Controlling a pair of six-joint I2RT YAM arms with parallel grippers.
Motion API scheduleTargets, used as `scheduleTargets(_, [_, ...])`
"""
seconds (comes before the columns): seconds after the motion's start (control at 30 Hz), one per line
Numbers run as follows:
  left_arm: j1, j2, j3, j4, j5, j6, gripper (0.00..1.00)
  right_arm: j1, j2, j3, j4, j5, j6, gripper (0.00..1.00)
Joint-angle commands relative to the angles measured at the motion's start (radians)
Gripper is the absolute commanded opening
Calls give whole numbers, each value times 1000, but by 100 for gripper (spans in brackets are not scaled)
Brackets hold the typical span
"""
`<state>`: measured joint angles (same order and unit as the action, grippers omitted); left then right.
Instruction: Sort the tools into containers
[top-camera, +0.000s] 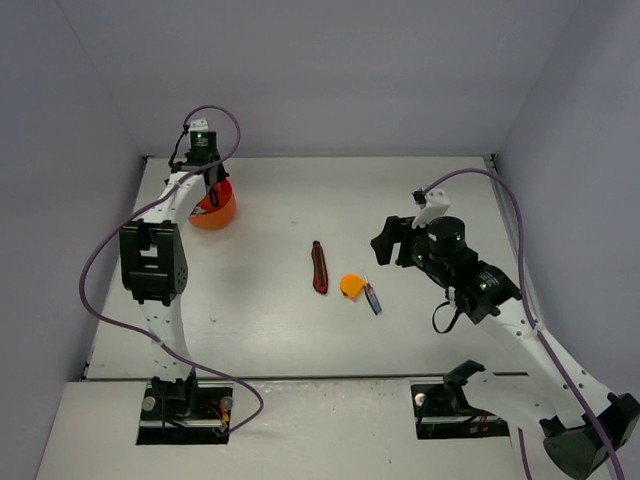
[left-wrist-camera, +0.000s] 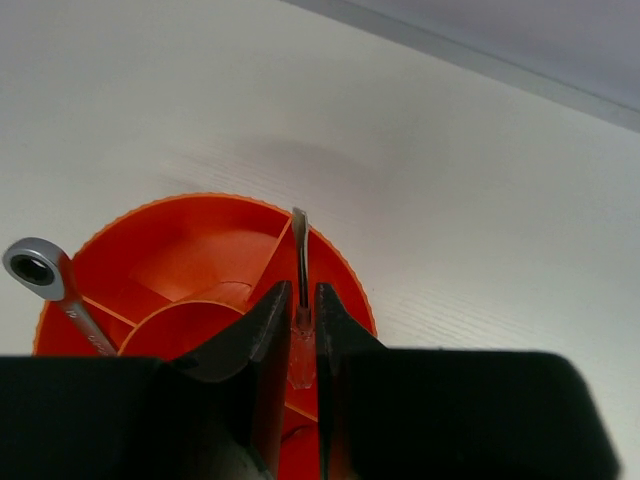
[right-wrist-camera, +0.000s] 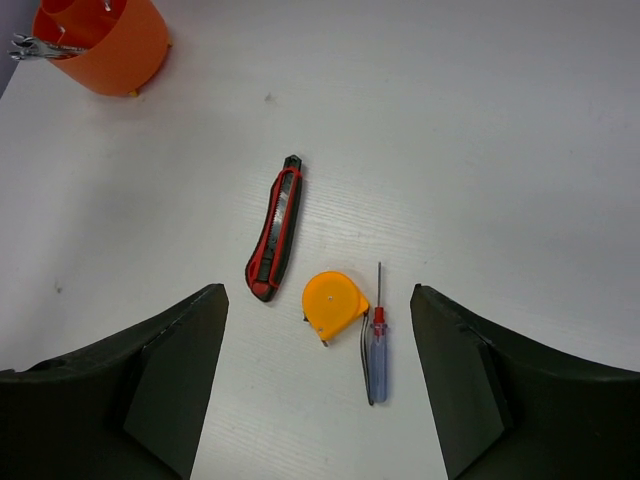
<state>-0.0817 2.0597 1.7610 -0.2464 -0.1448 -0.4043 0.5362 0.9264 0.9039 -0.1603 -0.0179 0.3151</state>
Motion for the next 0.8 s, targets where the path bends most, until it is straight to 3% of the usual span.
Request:
scheduleTargets(0.0, [14, -21, 61, -30, 20, -8, 12, -10, -5, 6, -1, 127, 34, 71])
scheduleTargets(0.2, [16, -60, 66, -36, 31, -8, 31, -50, 41, 39, -59, 245, 69, 72])
scheduleTargets(0.37, [13, -116, 57, -51, 67, -32, 47, -220, 115, 78, -114, 220, 84, 71])
scheduleTargets(0.77, [-41, -391, -81, -95, 224, -105, 64, -559, 424, 204, -159, 78, -7, 69])
